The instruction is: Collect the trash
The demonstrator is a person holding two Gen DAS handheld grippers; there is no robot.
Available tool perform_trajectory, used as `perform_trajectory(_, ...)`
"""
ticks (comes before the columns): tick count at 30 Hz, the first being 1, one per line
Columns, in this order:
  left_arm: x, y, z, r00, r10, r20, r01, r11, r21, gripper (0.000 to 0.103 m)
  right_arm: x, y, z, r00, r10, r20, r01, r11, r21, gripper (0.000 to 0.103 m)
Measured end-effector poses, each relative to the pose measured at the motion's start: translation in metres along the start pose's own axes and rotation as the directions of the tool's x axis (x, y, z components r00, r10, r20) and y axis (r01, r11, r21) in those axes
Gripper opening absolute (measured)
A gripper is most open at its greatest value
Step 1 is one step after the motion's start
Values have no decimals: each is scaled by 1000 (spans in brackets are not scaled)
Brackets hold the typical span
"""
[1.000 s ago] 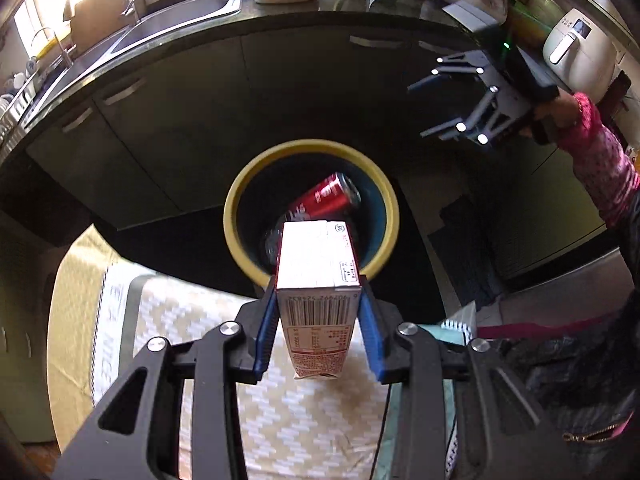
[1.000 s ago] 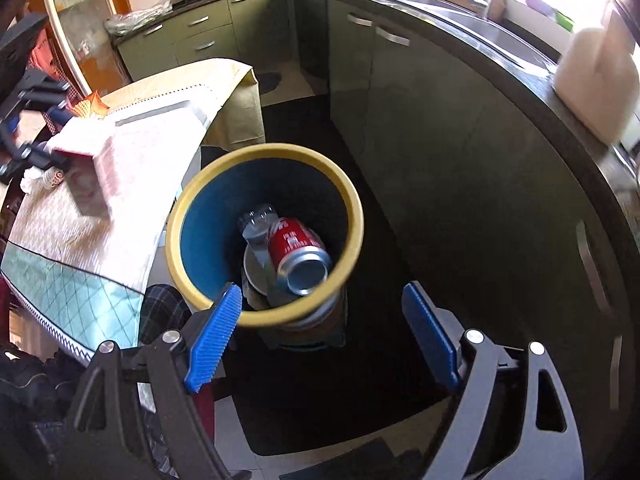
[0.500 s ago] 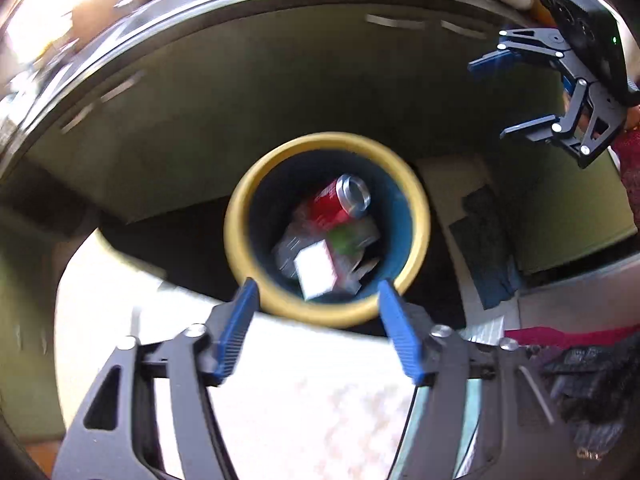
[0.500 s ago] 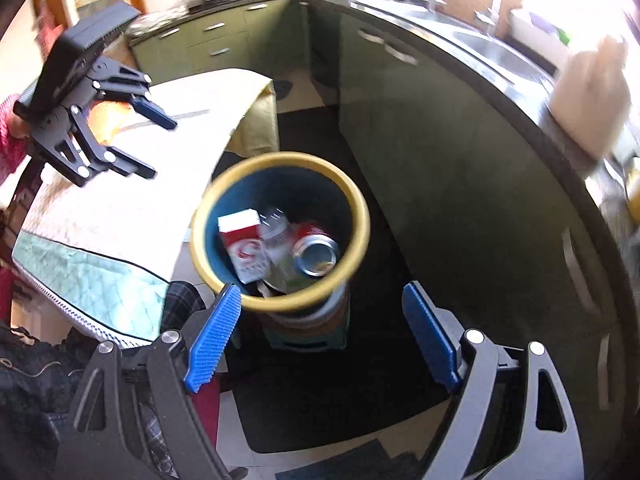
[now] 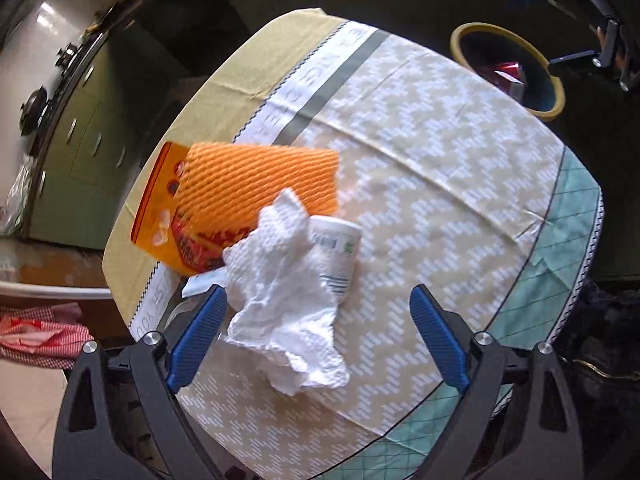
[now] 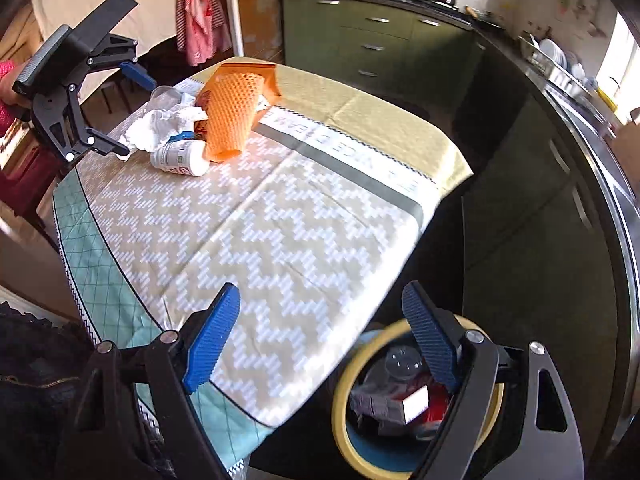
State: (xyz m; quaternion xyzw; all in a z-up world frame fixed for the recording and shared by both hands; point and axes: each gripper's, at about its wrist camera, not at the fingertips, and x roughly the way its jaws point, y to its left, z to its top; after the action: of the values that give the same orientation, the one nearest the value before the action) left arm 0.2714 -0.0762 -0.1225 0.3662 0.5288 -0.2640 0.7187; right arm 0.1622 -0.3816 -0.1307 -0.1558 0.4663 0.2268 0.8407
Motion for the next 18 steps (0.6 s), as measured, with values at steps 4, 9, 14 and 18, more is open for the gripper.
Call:
perform_trajectory(4,16,-5,8,999,-3,37,1,998,55,88,34,27,42,998,2,-62,-7,996,-88,82)
perform_trajectory(9,47,-20,22,1000,23,-7,-22,987,157,88,48,34,55,994,-16,-110,3,993,-119,82)
perform_trajectory(14,68,-20,19,998,-32,-53,42,982,184,87,47,23,56,992,-11,-126,-1,995,-96,83)
perform_trajectory(18,82,-16,15,994,-73,-84,87,980,179,82,57,20,61,990,-1,-138,-11,996,-86,83)
